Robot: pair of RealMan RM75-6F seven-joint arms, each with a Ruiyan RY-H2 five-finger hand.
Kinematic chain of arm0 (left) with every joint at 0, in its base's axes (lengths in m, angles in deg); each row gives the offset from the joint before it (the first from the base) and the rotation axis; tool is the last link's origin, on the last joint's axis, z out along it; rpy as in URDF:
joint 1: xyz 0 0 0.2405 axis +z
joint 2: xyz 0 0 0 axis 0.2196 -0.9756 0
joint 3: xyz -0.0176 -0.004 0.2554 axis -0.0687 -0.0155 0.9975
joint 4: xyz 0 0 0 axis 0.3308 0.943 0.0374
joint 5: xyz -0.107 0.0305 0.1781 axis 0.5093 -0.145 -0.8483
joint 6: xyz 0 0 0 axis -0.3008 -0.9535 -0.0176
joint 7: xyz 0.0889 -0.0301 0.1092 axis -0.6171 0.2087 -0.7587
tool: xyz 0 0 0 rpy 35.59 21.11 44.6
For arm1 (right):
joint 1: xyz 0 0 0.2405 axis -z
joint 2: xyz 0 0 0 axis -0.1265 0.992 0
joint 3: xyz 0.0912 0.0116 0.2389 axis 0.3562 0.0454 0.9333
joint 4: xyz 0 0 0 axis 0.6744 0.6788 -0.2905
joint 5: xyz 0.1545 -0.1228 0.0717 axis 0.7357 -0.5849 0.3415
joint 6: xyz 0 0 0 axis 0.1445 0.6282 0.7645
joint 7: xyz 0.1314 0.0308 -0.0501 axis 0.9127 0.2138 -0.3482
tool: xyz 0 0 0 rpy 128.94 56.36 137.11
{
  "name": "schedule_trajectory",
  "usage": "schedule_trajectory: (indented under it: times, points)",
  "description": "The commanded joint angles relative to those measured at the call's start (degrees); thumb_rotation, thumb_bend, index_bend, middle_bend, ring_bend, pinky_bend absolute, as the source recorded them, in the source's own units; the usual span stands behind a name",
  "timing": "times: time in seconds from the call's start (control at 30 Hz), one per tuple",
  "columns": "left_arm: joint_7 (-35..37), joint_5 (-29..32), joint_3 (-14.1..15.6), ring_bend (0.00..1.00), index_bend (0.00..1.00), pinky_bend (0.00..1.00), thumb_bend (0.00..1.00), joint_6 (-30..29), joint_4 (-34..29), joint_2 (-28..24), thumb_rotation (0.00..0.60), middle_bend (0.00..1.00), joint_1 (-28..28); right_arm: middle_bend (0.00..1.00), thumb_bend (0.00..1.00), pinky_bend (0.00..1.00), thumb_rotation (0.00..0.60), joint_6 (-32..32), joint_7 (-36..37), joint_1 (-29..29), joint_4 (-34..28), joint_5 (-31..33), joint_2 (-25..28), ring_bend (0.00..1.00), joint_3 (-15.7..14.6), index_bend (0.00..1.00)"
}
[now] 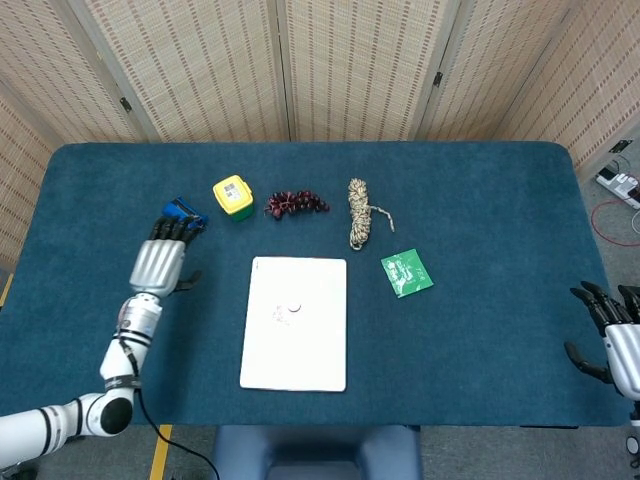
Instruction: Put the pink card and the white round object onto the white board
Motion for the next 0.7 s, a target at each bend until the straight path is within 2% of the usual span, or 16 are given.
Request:
schedule_trajectory:
  times: [0.03,0.17,0.27,0.47,0.7]
  points:
    - [2.64,-2.83,3.03,0.07,0.22,0.00,0.37,-4.34,-1.92,-3.72,0.600,0.14,5.38,0.14,0.35,0.02,0.600,-0.18,0.98,-0.56,0.46,-0.54,-0.26,0.21,0.14,0.15]
    - [4.31,-5.30,5.72,0.07,0.21,0.00,0.37,-8.81,-2.98,-6.02,0.600,0.14,10.29,0.14,0.35,0.02,0.600,-0.34,1.93,-0.90,1.27,-1.05,-0.86,0.20,-0.04,0.15]
    - [6.14,-9.11,8.43,0.07,0.20,0.00,0.37,-13.66,-4.61,-7.83,0.600,0.13,14.93,0.14,0.35,0.02,0.600,0.05,2.67,-0.83,1.91,-1.66,-1.64,0.18,-0.41,0.15]
    - [8.13,-15.47,12.29,0.07,0.20,0.00,0.37,-19.69,-5.75,-9.59,0.600,0.13,21.43,0.14,0.35,0.02,0.600,2.53,3.32,0.32,2.29,-2.57,-2.62,0.17,-0.96,0.15]
    - [8.41,-19.26,13.37,0.07,0.20,0.00,0.37,-23.28,-6.82,-10.03,0.600,0.13,25.86,0.14,0.35,0.02,0.600,4.79,3.43,1.73,2.17,-2.73,-2.78,0.17,-1.37,0.15]
